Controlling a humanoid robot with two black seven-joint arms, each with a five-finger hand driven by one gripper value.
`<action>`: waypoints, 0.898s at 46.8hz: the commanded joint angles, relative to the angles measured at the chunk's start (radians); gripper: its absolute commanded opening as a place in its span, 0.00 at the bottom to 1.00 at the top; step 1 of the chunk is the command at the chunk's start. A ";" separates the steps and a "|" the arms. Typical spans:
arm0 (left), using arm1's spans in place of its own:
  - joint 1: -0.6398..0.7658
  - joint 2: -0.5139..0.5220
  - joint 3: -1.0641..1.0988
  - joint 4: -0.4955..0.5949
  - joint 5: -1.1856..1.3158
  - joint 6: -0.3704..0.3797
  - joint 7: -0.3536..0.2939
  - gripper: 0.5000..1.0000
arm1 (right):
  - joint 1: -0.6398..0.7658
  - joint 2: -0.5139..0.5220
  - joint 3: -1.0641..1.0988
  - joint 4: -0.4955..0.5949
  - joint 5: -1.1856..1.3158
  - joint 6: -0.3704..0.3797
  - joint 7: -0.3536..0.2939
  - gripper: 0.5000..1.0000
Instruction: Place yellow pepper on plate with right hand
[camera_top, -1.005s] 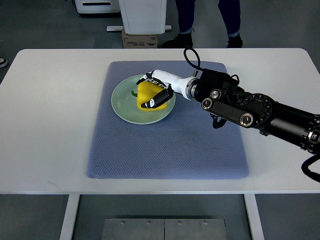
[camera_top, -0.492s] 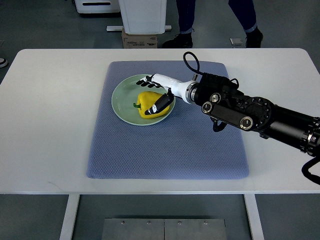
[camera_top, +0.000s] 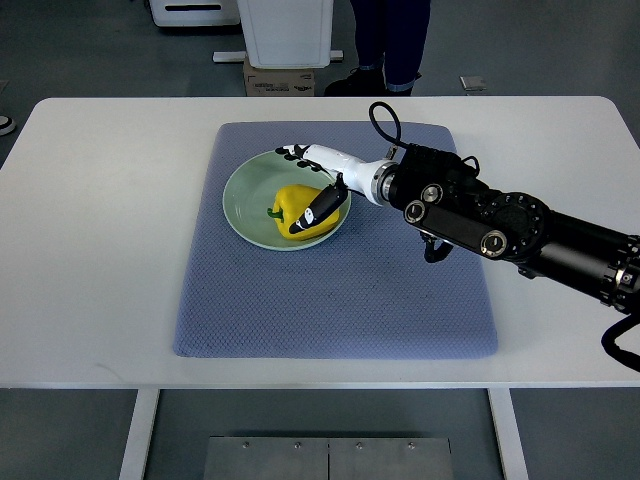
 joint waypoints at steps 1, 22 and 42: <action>0.000 0.000 0.000 0.000 -0.001 0.000 0.000 1.00 | 0.000 0.000 0.027 0.000 0.008 0.001 0.000 1.00; 0.000 0.000 0.000 0.000 -0.001 0.000 0.000 1.00 | -0.106 -0.087 0.268 0.002 0.019 0.015 0.037 1.00; 0.000 0.000 0.000 0.000 -0.001 0.000 0.000 1.00 | -0.257 -0.161 0.674 0.002 0.019 0.109 0.021 1.00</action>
